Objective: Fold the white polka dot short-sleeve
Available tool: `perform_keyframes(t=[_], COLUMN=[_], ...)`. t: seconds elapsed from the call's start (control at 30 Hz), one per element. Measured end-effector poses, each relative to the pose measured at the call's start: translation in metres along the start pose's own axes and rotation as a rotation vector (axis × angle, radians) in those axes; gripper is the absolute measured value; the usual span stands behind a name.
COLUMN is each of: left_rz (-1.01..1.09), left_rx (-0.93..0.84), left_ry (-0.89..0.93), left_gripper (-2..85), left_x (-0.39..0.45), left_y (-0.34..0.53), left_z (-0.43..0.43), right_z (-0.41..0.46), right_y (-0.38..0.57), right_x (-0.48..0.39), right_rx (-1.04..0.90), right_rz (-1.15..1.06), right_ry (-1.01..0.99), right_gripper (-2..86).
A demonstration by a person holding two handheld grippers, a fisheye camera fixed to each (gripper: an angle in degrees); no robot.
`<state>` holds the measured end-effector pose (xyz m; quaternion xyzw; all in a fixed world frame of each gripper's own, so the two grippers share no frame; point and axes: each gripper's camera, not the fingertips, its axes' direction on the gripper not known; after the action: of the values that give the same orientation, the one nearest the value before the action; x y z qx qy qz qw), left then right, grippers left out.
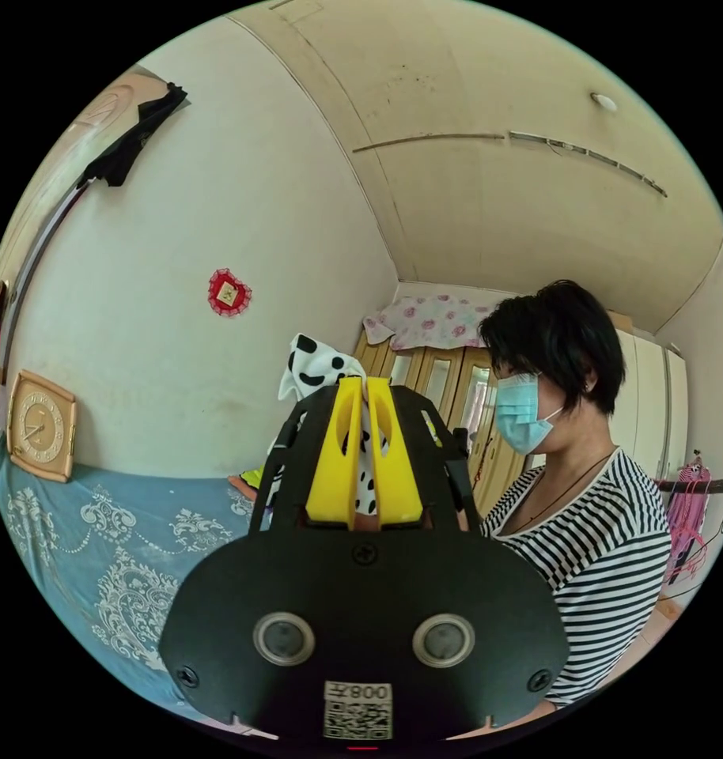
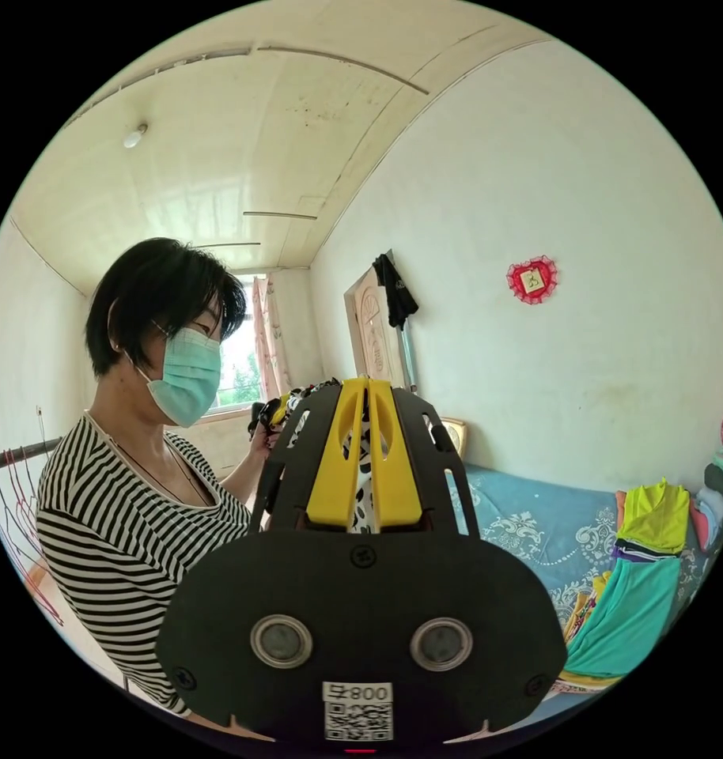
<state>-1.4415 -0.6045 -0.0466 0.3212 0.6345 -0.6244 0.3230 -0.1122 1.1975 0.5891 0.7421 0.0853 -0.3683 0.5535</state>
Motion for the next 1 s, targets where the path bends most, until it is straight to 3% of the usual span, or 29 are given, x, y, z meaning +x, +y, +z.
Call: perform_keyframes(t=[0.6, 1.0], left_rz=[-0.192, -0.098], left_rx=[-0.025, -0.023], left_ry=[-0.036, -0.02], left_gripper=[0.9, 1.0], left_x=[-0.139, -0.123], left_y=[-0.001, 0.002], left_z=[0.023, 0.002], right_z=[0.107, 0.132], right_y=[0.011, 0.014], right_x=[0.125, 0.103], right_rx=[-0.048, 0.004], right_rz=[0.146, 0.082], right_ry=[0.006, -0.004], right_gripper=[0.3, 0.3])
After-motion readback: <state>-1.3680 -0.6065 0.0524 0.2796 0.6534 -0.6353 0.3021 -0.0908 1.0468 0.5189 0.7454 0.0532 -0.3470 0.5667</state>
